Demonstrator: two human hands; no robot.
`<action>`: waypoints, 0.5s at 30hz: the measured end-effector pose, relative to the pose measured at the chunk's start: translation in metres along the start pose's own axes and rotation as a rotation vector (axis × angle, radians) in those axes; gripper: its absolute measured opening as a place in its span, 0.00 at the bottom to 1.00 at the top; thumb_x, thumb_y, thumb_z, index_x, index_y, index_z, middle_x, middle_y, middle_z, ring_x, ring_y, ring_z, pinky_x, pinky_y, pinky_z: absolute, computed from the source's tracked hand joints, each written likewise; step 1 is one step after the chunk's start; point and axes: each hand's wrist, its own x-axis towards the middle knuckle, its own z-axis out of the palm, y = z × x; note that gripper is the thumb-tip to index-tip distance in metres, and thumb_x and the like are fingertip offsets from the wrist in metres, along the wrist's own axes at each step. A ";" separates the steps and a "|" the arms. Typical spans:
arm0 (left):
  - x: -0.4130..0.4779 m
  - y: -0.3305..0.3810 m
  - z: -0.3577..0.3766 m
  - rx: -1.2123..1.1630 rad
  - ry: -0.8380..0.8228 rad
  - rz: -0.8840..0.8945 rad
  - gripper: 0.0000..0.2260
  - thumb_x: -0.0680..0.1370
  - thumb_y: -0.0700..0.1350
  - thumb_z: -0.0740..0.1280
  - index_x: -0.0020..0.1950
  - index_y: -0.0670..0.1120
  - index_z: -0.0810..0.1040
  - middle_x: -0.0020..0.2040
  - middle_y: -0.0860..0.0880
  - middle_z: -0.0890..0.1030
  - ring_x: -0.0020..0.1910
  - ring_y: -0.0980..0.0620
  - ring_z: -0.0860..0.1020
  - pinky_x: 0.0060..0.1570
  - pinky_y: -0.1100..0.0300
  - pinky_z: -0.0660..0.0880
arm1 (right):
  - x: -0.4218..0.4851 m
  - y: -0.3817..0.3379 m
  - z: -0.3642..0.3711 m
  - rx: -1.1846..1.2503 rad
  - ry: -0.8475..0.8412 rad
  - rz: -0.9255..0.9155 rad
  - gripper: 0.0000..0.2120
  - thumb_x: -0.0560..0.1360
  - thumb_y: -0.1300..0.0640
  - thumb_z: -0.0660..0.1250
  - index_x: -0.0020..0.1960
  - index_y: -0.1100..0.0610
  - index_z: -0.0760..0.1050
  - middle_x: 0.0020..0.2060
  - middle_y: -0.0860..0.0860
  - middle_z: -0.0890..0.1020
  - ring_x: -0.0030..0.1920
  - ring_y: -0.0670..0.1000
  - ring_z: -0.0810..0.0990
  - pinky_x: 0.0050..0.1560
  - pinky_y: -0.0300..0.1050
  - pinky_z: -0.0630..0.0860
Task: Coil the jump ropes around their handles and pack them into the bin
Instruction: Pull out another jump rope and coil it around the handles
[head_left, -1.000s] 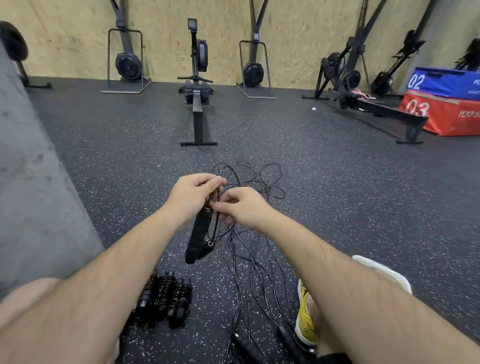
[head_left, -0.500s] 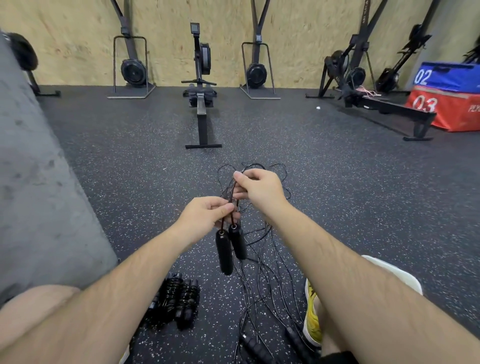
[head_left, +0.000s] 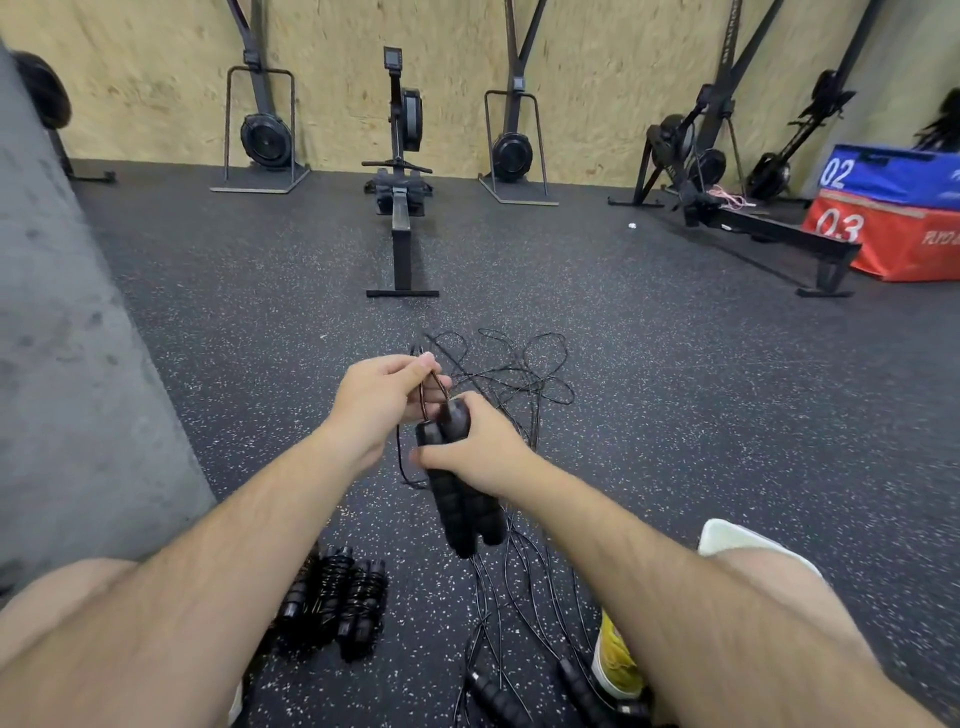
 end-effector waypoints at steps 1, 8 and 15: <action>0.000 0.000 -0.003 0.077 0.020 -0.007 0.13 0.83 0.47 0.66 0.48 0.38 0.82 0.43 0.41 0.85 0.38 0.50 0.83 0.38 0.58 0.82 | 0.002 -0.003 -0.004 -0.022 0.000 -0.004 0.22 0.63 0.51 0.78 0.51 0.54 0.72 0.46 0.48 0.80 0.42 0.46 0.76 0.43 0.45 0.74; -0.007 -0.001 -0.027 0.899 -0.178 0.434 0.26 0.70 0.41 0.65 0.68 0.50 0.72 0.64 0.53 0.73 0.63 0.54 0.73 0.67 0.53 0.69 | 0.008 -0.013 -0.045 -0.221 -0.240 0.014 0.25 0.61 0.54 0.78 0.53 0.55 0.69 0.48 0.54 0.83 0.44 0.55 0.85 0.47 0.58 0.83; -0.013 -0.020 -0.016 0.923 -0.407 0.307 0.45 0.62 0.56 0.72 0.78 0.55 0.61 0.70 0.51 0.69 0.70 0.51 0.69 0.72 0.51 0.66 | 0.004 -0.020 -0.050 0.142 -0.365 0.104 0.21 0.67 0.70 0.74 0.52 0.60 0.66 0.46 0.66 0.84 0.38 0.62 0.85 0.41 0.62 0.83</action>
